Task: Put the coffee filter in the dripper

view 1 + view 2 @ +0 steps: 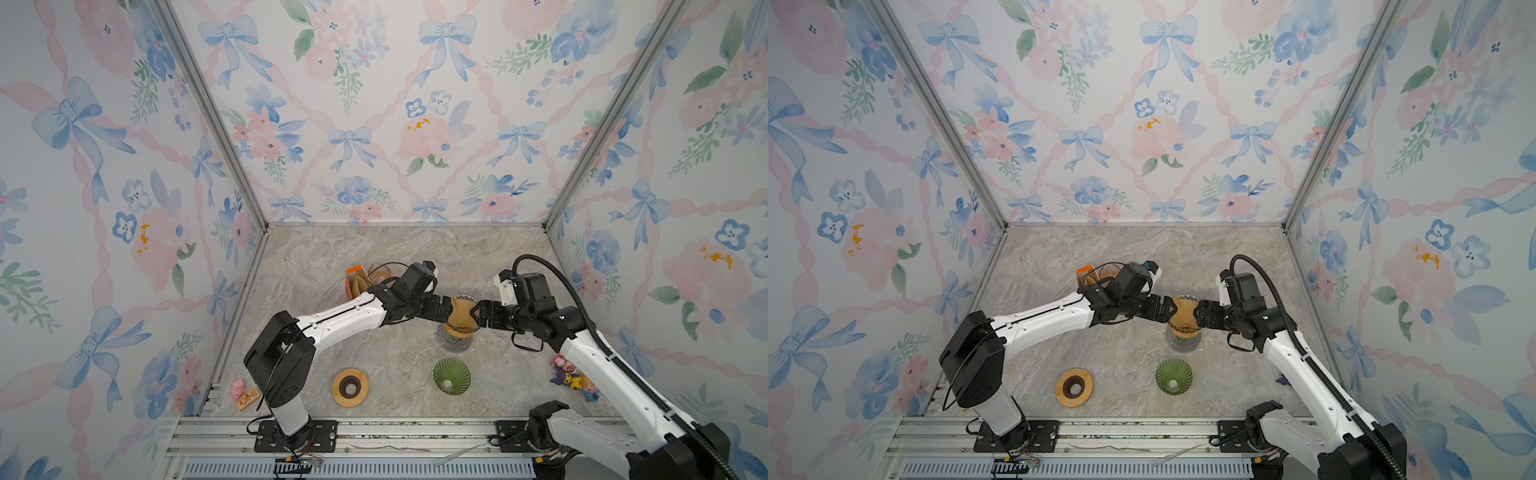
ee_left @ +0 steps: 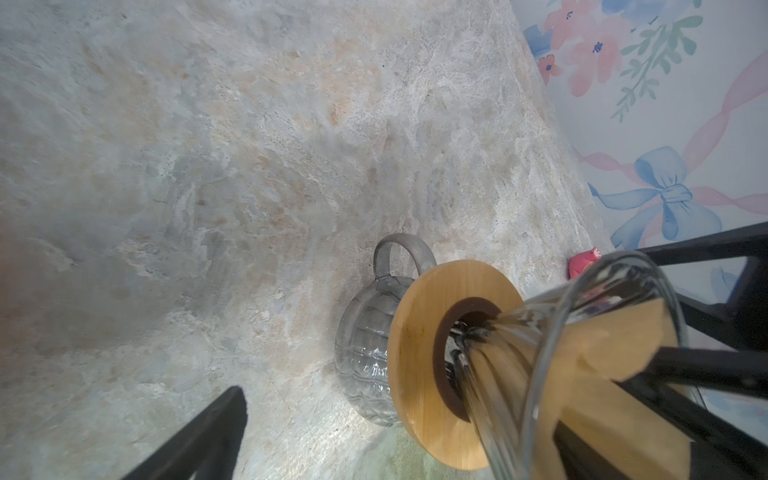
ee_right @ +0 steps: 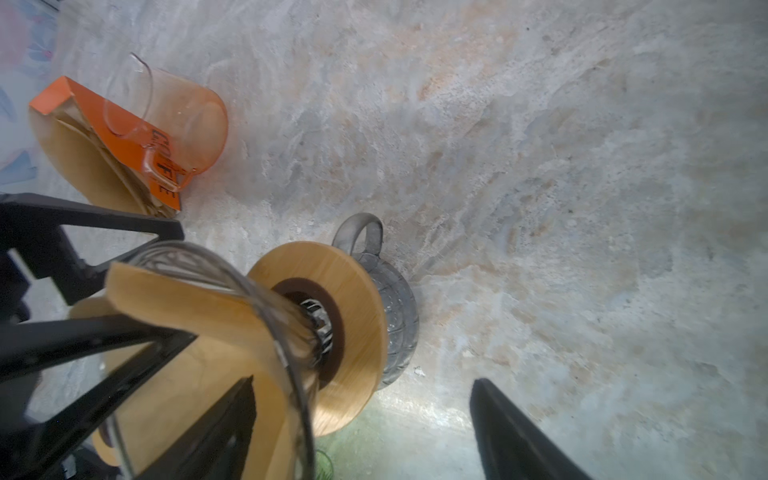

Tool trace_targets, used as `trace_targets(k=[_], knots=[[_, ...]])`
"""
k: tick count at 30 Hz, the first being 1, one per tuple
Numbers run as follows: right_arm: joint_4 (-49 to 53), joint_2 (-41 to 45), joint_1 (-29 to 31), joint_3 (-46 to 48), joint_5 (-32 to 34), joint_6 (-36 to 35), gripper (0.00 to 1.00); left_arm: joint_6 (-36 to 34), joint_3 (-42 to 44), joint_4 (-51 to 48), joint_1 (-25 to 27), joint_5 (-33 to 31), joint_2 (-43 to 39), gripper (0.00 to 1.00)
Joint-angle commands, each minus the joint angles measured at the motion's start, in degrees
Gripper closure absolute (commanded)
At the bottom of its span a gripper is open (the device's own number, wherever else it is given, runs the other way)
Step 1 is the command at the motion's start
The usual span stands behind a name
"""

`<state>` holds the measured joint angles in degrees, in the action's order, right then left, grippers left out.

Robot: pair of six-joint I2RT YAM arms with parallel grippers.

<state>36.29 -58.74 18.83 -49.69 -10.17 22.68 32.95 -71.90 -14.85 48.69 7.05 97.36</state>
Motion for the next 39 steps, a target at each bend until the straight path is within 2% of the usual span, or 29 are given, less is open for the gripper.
trace_targets(k=[1,9,24,39], knots=[[-1.5,2.3,-0.3,-1.1,-2.8,-0.9,0.16,-3.7,-1.1,-0.1,1.1,-0.1,-2.7,0.02],[-2.1,2.7,-0.3,-1.1,-2.3,-0.7,0.16,-3.5,4.0,6.9,1.3,-0.4,-7.9,0.02],[-3.3,-1.6,0.5,2.4,1.7,0.7,0.17,-0.4,5.2,6.8,0.4,1.3,-2.7,0.02],[-1.0,-3.2,0.1,3.5,7.4,2.7,0.17,0.9,5.3,6.7,-1.8,2.0,-0.9,0.02]])
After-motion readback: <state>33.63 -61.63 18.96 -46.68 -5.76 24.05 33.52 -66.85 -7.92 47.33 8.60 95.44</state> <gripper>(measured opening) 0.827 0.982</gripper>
